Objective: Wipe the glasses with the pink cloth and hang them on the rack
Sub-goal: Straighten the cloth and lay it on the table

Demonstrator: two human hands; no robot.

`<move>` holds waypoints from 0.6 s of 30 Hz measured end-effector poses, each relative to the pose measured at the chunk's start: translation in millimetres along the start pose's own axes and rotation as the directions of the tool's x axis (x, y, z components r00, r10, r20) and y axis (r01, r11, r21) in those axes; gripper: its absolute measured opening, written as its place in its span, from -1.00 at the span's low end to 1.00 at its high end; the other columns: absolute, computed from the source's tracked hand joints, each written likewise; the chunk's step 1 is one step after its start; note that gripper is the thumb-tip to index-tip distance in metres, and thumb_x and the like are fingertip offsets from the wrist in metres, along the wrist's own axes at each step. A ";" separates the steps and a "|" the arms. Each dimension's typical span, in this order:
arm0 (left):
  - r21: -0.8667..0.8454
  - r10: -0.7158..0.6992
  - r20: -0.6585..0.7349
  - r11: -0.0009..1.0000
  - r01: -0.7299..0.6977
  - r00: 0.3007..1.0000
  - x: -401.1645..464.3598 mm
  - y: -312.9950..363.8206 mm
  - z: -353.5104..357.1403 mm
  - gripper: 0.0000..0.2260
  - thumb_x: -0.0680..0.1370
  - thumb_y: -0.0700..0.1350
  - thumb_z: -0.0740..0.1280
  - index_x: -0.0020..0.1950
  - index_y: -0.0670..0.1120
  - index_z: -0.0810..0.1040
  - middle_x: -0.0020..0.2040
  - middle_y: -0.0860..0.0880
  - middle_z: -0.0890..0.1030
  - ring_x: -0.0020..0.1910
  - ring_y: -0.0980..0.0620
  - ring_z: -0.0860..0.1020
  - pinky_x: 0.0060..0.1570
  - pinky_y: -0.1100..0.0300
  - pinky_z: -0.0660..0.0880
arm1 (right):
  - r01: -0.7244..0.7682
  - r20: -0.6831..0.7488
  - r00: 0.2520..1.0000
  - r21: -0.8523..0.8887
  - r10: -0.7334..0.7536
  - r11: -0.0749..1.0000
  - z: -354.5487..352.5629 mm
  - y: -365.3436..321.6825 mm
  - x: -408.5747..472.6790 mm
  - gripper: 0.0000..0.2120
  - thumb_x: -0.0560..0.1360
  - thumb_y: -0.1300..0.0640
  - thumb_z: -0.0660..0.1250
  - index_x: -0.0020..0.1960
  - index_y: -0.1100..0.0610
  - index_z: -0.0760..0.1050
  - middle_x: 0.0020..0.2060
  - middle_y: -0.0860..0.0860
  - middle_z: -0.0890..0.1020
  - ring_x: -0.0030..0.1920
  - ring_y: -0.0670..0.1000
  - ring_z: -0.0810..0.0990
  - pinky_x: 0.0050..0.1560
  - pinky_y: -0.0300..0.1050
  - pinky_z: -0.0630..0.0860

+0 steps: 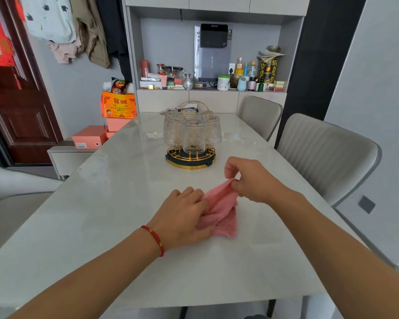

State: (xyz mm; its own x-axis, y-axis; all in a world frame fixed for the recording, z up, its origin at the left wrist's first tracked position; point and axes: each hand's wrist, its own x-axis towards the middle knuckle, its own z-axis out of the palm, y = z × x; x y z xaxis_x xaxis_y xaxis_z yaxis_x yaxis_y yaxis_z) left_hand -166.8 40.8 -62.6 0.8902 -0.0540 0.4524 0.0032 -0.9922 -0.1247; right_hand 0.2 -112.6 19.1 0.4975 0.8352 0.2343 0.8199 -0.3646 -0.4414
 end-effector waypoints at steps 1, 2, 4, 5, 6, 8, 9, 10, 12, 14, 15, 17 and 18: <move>0.038 0.000 0.000 0.999 0.000 1.000 -0.4 3.8 1.8 -0.65 0.45 0.28 0.27 -0.10 0.00 0.52 -0.11 0.05 0.51 -0.13 -0.01 0.46 -0.20 0.06 0.43 | -0.022 -0.005 1.000 0.009 0.022 1.000 0.7 1.7 1.4 -0.75 0.48 0.35 0.31 -0.07 -0.01 0.47 0.04 0.01 0.59 -0.24 -0.10 0.55 -0.40 -0.32 0.38; 0.059 -0.005 0.013 0.998 0.004 1.000 -0.6 7.3 2.8 -0.63 0.44 0.30 0.25 -0.10 0.00 0.50 -0.09 0.04 0.51 -0.12 -0.02 0.47 -0.18 0.04 0.45 | -0.037 -0.002 0.999 0.015 0.037 0.999 1.5 2.7 1.9 -0.75 0.48 0.34 0.31 -0.09 -0.03 0.47 0.04 0.01 0.59 -0.24 -0.08 0.57 -0.42 -0.31 0.39; 0.066 -0.016 0.052 0.998 0.013 0.998 2.4 10.8 1.3 -0.62 0.45 0.30 0.18 -0.07 0.01 0.49 -0.01 0.02 0.52 -0.04 -0.05 0.47 -0.12 0.02 0.45 | -0.056 0.012 0.998 0.023 0.056 0.998 2.9 4.5 2.5 -0.74 0.49 0.33 0.31 -0.11 -0.04 0.47 0.04 0.02 0.59 -0.26 -0.03 0.59 -0.50 -0.31 0.40; 0.067 -0.011 0.081 0.998 0.006 0.997 3.7 11.3 0.1 -0.62 0.47 0.30 0.17 -0.04 0.01 0.49 0.03 0.01 0.52 0.01 -0.05 0.47 -0.08 0.03 0.44 | -0.069 0.018 0.998 0.036 0.068 0.997 3.5 5.3 2.3 -0.75 0.49 0.33 0.30 -0.11 -0.03 0.48 0.02 0.03 0.59 -0.30 -0.02 0.60 -0.53 -0.33 0.39; 0.074 0.009 0.106 0.997 -0.017 0.994 4.6 11.1 -1.8 -0.62 0.50 0.30 0.17 0.02 0.01 0.49 0.07 0.01 0.51 0.04 -0.06 0.46 -0.05 0.03 0.44 | -0.085 0.020 0.996 0.056 0.084 0.995 3.9 6.1 1.8 -0.77 0.49 0.33 0.30 -0.11 -0.01 0.48 0.00 0.04 0.60 -0.36 -0.04 0.60 -0.54 -0.33 0.39; 0.068 0.081 0.123 0.994 -0.090 0.989 5.2 8.9 -4.1 -0.63 0.54 0.27 0.17 0.16 0.03 0.42 0.13 -0.01 0.52 0.05 -0.06 0.47 -0.04 0.06 0.43 | -0.118 0.021 0.993 0.100 0.116 0.988 3.1 7.7 0.6 -0.80 0.50 0.34 0.30 -0.08 0.04 0.49 -0.07 0.05 0.60 -0.53 -0.16 0.55 -0.55 -0.32 0.40; 0.040 0.115 0.122 0.992 -0.120 0.986 4.7 8.2 -4.7 -0.65 0.56 0.25 0.16 0.20 0.05 0.38 0.15 -0.02 0.52 0.05 -0.07 0.48 -0.04 0.07 0.42 | -0.132 0.025 0.991 0.119 0.129 0.984 2.9 8.6 -0.1 -0.81 0.50 0.35 0.31 -0.06 0.06 0.49 -0.09 0.06 0.61 -0.59 -0.18 0.51 -0.56 -0.31 0.39; 0.007 0.133 0.132 0.991 -0.135 0.982 3.3 7.0 -5.0 -0.69 0.60 0.21 0.16 0.22 0.06 0.37 0.17 -0.02 0.53 0.07 -0.08 0.49 -0.03 0.07 0.41 | -0.142 0.030 0.990 0.135 0.139 0.981 2.7 9.0 -0.4 -0.82 0.50 0.35 0.32 -0.04 0.09 0.49 -0.09 0.07 0.62 -0.61 -0.18 0.49 -0.56 -0.30 0.39; -0.021 0.163 0.150 0.987 -0.162 0.975 -0.3 3.0 -2.7 -0.75 0.64 0.16 0.19 0.23 0.06 0.40 0.18 -0.03 0.53 0.10 -0.08 0.50 0.01 0.06 0.43 | -0.158 0.034 0.987 0.150 0.155 0.976 2.6 9.4 -0.3 -0.83 0.49 0.35 0.33 -0.03 0.12 0.51 -0.09 0.10 0.66 -0.60 -0.14 0.49 -0.56 -0.28 0.40; 0.028 0.210 0.132 0.976 -0.216 0.969 -3.7 -1.5 0.6 -0.74 0.65 0.16 0.16 0.17 0.03 0.49 0.11 -0.03 0.56 0.05 -0.07 0.54 -0.06 0.06 0.47 | -0.165 0.044 0.986 0.153 0.160 0.974 3.5 10.3 -0.2 -0.84 0.49 0.35 0.34 -0.02 0.13 0.51 -0.11 0.13 0.68 -0.58 -0.11 0.51 -0.54 -0.28 0.41; 0.035 0.215 0.127 0.975 -0.221 0.968 -3.8 -3.2 0.2 -0.71 0.64 0.16 0.13 0.13 0.03 0.52 0.07 -0.02 0.57 0.02 -0.07 0.55 -0.10 0.07 0.48 | -0.165 0.051 0.986 0.149 0.159 0.975 3.6 11.3 -0.1 -0.85 0.49 0.35 0.34 -0.02 0.13 0.52 -0.11 0.13 0.69 -0.57 -0.11 0.52 -0.54 -0.29 0.41; -0.089 0.171 0.126 0.983 -0.160 0.977 -3.1 -6.0 -3.4 -0.68 0.64 0.16 0.11 0.08 0.02 0.57 0.06 0.01 0.58 -0.01 -0.04 0.54 -0.12 0.08 0.48 | -0.158 0.071 0.986 0.143 0.149 0.977 3.4 14.3 -0.6 -0.85 0.49 0.33 0.36 -0.03 0.11 0.53 -0.11 0.11 0.69 -0.54 -0.09 0.55 -0.51 -0.30 0.42; -0.202 0.118 0.131 0.975 -0.090 0.984 -2.1 -6.9 -7.2 -0.70 0.64 0.14 0.14 0.06 0.00 0.58 0.05 0.02 0.58 -0.02 -0.02 0.53 -0.11 0.08 0.49 | -0.150 0.080 0.987 0.158 0.139 0.976 2.9 16.7 -1.1 -0.86 0.49 0.33 0.37 -0.05 0.11 0.53 -0.08 0.08 0.68 -0.52 -0.09 0.57 -0.49 -0.29 0.42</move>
State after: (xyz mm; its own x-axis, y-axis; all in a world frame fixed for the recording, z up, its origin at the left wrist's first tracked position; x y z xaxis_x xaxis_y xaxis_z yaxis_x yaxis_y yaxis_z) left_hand -171.9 46.9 -56.3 0.9364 -0.1552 0.3149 -0.1687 -0.9855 0.0159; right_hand 12.5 -118.4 9.0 0.5824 0.8066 0.1009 0.6808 -0.4161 -0.6027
